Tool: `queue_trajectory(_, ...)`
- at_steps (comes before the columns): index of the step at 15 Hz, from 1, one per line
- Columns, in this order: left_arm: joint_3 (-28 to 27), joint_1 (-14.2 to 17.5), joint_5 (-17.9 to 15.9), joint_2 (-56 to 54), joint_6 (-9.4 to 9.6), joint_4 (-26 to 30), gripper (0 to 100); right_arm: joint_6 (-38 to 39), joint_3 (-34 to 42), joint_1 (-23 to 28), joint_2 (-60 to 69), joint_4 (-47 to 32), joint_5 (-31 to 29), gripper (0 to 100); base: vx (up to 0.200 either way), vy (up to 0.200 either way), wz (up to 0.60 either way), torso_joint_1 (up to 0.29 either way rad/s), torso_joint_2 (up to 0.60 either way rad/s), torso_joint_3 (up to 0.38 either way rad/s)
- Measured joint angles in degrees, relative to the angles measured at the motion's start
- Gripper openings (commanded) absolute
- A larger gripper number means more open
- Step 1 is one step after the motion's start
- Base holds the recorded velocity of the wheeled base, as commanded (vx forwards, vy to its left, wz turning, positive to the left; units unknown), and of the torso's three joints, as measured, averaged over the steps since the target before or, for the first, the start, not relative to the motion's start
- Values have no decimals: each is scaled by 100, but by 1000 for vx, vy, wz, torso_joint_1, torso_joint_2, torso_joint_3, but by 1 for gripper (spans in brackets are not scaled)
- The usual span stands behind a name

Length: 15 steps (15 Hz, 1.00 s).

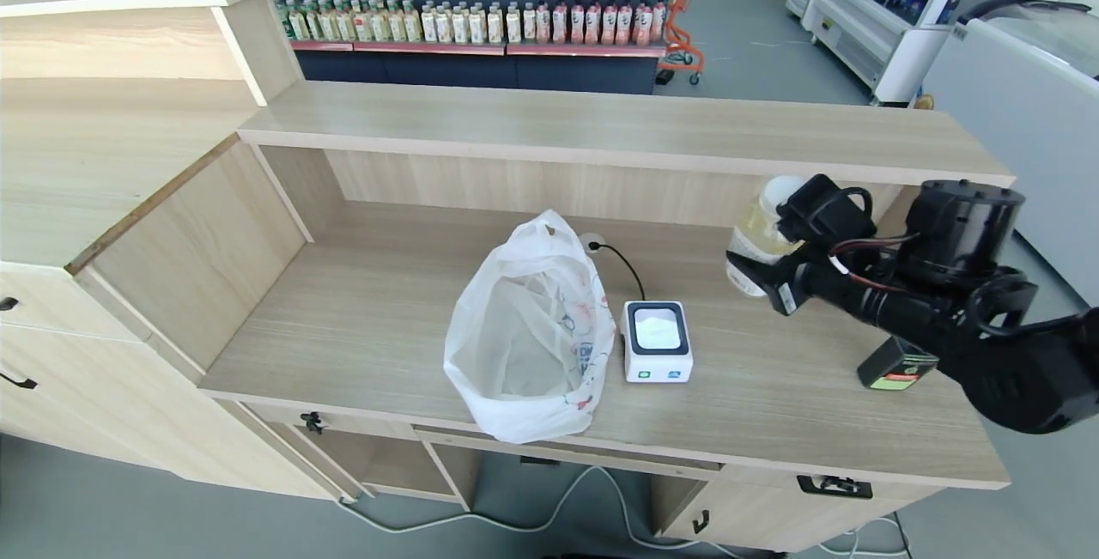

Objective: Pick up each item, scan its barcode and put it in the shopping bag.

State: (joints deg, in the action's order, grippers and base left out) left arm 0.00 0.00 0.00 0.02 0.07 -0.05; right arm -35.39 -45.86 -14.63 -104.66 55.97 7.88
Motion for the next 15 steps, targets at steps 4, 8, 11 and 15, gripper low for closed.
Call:
queue_trajectory(4,0,0,0,0,0,0,100,-224,-562,-37,-1036,707,947,0,0,0,0,0,0,0)
queue_trajectory(8,-2,-2,0,0,-5,0,100,-249,-968,-44,-1731,1421,1240,0,0,0,0,0,0,0)
queue_trajectory(11,-2,0,0,0,-5,0,100,-254,-1084,-33,-2092,1719,1536,0,0,0,0,0,0,0)
queue_trajectory(15,-2,0,-2,0,-7,2,100,-265,-1381,33,-2555,2044,1796,0,0,0,0,0,0,0)
